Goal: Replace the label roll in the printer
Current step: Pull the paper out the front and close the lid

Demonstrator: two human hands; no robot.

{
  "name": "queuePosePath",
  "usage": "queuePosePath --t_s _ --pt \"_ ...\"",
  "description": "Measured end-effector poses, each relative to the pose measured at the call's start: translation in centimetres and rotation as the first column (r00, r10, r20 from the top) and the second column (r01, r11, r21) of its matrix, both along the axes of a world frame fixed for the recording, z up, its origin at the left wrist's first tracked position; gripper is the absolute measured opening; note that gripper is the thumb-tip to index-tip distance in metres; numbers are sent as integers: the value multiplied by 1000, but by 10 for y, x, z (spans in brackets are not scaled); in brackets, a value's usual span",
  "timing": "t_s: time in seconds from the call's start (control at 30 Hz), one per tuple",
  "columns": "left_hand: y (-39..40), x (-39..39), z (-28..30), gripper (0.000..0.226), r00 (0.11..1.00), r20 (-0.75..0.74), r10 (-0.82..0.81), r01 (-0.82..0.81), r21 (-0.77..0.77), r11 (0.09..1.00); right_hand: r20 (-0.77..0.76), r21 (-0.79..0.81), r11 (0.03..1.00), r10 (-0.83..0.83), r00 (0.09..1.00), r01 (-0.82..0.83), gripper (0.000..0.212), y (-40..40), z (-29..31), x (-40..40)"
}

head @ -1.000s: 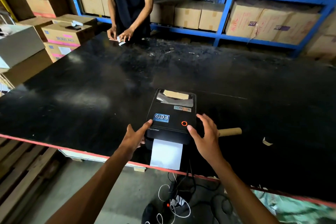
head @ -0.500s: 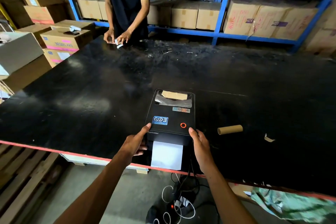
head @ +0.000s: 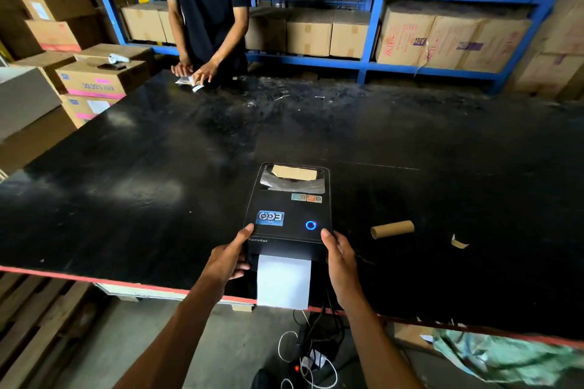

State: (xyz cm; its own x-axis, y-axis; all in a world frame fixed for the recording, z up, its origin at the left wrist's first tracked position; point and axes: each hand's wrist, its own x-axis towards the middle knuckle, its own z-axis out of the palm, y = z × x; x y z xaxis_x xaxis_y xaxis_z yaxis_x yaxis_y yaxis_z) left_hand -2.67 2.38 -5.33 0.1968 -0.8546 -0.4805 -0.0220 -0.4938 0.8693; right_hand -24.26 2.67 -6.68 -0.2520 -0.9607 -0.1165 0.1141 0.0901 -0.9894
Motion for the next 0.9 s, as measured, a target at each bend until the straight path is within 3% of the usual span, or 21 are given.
queuePosePath --t_s 0.43,0.77,0.9 --pt "4 -3 1 58 1000 -6 10 -10 -29 1000 30 -20 1000 -11 999 12 17 -1 1 0" --pt "5 -5 3 55 999 -26 20 -21 -40 999 -2 23 1000 -3 1000 3 29 0 1 -1" --pt "5 -5 4 56 999 -37 21 -22 -35 999 11 18 1000 3 1000 -3 22 2 3 -1"
